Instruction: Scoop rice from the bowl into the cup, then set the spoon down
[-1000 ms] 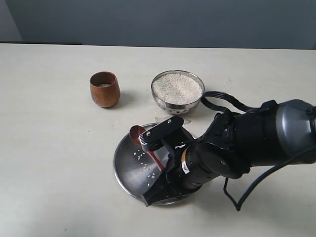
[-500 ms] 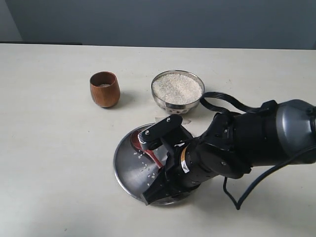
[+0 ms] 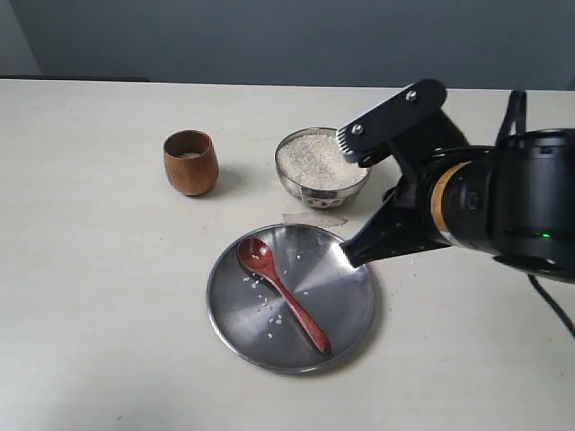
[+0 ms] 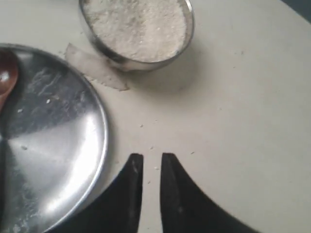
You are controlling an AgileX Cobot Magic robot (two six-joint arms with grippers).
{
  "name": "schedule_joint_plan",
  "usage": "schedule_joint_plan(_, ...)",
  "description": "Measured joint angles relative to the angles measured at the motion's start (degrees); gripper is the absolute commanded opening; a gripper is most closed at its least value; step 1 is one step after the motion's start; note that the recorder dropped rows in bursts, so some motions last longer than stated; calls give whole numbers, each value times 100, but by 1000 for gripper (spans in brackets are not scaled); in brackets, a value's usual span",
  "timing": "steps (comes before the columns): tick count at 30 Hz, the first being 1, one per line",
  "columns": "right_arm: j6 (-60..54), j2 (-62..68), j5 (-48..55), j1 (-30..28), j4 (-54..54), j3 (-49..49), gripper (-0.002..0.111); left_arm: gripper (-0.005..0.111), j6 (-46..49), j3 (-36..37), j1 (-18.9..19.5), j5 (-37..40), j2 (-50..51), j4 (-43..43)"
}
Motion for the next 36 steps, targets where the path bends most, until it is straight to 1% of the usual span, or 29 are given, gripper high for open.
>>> schedule_joint_plan(2,222,-285,125,0,-263,99,-1,0,0,0,0,0,0,0)
schedule_joint_plan(7,593,-945,524,0,-746,477,-1,0,0,0,0,0,0,0)
schedule_joint_plan(17,893,-2153,1212,0,-1138,1066,-1,0,0,0,0,0,0,0)
schedule_joint_plan(23,1029,-2751,2070,0,-1273,1354,-1,0,0,0,0,0,0,0)
schedule_joint_plan(25,1038,-2872,2529,0,-1273,1401,-1,0,0,0,0,0,0,0)
schedule_joint_plan(28,1052,-2962,2880,0,-1262,1400,-1,0,0,0,0,0,0,0)
schedule_joint_plan(36,1052,-2962,2930,0,-1241,1400,-1,0,0,0,0,0,0,0)
